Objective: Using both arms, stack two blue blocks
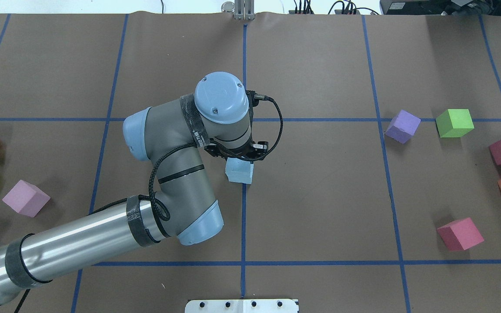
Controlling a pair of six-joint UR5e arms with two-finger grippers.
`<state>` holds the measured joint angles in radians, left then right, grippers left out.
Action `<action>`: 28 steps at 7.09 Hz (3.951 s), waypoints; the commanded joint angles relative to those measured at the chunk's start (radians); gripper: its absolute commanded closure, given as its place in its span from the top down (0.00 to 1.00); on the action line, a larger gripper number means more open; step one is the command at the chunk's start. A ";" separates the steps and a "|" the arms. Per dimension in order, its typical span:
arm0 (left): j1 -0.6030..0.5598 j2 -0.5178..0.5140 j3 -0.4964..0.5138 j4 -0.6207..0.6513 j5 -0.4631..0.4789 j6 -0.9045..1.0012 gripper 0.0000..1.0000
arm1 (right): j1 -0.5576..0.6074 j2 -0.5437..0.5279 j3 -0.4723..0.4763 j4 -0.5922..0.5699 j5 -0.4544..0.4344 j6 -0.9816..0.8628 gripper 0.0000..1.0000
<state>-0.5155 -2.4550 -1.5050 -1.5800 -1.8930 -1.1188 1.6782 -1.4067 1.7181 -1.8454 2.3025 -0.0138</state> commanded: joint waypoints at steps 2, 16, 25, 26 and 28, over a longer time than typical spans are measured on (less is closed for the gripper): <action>0.000 -0.001 -0.006 0.002 0.000 0.007 0.97 | 0.000 0.000 0.002 0.000 0.000 0.000 1.00; -1.087 0.657 -0.117 0.229 -0.451 1.390 0.98 | 0.000 0.012 0.011 0.014 0.049 0.018 1.00; -1.098 0.676 0.058 0.031 -0.452 1.381 0.98 | -0.060 0.011 -0.149 0.219 -0.025 0.018 1.00; -1.098 0.676 0.058 0.031 -0.452 1.381 0.98 | -0.058 0.011 -0.147 0.219 -0.025 0.018 1.00; -1.098 0.677 0.058 0.031 -0.452 1.381 0.98 | -0.058 0.011 -0.149 0.219 -0.025 0.018 1.00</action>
<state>-1.6138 -1.7792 -1.4466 -1.5499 -2.3455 0.2623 1.6192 -1.3959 1.5704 -1.6261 2.2781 0.0046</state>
